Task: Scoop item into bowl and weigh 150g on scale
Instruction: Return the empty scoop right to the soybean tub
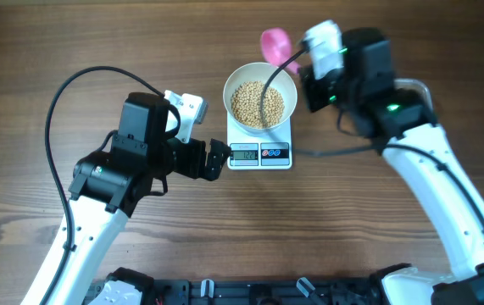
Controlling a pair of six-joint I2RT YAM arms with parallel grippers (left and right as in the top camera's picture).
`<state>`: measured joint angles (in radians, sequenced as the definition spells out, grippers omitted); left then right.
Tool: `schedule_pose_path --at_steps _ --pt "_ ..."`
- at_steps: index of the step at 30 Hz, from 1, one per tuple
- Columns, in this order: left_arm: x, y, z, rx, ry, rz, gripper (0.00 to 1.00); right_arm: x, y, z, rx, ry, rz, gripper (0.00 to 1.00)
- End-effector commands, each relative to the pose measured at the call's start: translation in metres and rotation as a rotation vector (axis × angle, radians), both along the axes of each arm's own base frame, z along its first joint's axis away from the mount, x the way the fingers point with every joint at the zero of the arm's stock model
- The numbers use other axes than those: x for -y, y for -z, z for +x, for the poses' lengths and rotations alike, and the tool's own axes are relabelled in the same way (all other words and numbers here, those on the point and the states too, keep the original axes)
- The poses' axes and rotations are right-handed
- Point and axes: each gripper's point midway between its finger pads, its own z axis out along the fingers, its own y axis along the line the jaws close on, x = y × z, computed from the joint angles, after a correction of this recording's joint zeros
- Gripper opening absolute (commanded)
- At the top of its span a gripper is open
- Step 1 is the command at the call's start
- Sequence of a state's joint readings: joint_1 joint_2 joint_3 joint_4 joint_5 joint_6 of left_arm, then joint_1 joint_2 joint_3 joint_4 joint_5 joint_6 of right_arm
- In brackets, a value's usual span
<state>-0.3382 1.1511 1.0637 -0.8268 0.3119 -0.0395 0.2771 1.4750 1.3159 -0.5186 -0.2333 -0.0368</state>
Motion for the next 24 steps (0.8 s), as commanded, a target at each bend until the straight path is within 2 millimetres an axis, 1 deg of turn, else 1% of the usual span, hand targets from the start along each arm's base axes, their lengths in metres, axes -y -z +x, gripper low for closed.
schedule_pose_path --at_steps 1,2,4,5,7,8,9,10,11,13,16,18,20,22,24 --pt "-0.001 -0.002 0.000 0.001 -0.005 -0.011 1.00 0.019 -0.025 -0.001 -0.079 0.011 0.304 0.04" --pt "-0.001 -0.002 0.000 0.001 -0.005 -0.011 1.00 0.030 -0.028 0.001 -0.081 0.021 0.332 0.04" --pt "-0.001 -0.002 0.000 0.001 -0.005 -0.011 1.00 0.062 -0.031 0.006 -0.080 0.067 0.373 0.04" --pt "-0.001 -0.002 0.000 0.001 -0.005 -0.011 1.00 0.083 -0.031 0.009 -0.081 0.118 0.388 0.04" --pt "-0.001 -0.002 0.000 0.001 -0.005 -0.011 1.00 0.118 -0.029 0.013 -0.077 0.209 0.398 0.04" --pt "-0.001 -0.002 0.000 0.001 -0.005 -0.011 1.00 0.131 -0.029 0.014 -0.073 0.239 0.397 0.04" --pt "-0.001 -0.002 0.000 0.001 -0.005 -0.011 1.00 0.152 -0.028 0.014 -0.068 0.288 0.399 0.04" --pt "-0.001 -0.002 0.000 0.001 -0.005 -0.011 1.00 0.163 -0.027 0.014 -0.063 0.314 0.399 0.04" --pt "-0.001 -0.002 0.000 0.001 -0.005 -0.011 1.00 0.182 -0.027 0.013 -0.058 0.360 0.402 0.04" --pt "-0.001 -0.002 0.000 0.001 -0.005 -0.011 1.00 0.209 -0.025 0.009 -0.049 0.423 0.394 0.04" --pt "-0.001 -0.002 0.000 0.001 -0.005 -0.011 1.00 0.234 -0.019 0.002 -0.041 0.456 0.347 0.04" --pt "-0.001 -0.002 0.000 0.001 -0.005 -0.011 1.00 0.251 -0.007 -0.008 -0.061 0.489 0.259 0.05" --pt "-0.001 -0.002 0.000 0.001 -0.005 -0.011 1.00 0.270 0.013 -0.021 -0.117 0.541 0.106 0.04" --pt "-0.001 -0.002 0.000 0.001 -0.005 -0.011 1.00 0.278 0.026 -0.031 -0.165 0.559 0.004 0.04" --pt "-0.001 -0.002 0.000 0.001 -0.005 -0.011 1.00 0.279 0.032 -0.037 -0.193 0.549 -0.042 0.04"
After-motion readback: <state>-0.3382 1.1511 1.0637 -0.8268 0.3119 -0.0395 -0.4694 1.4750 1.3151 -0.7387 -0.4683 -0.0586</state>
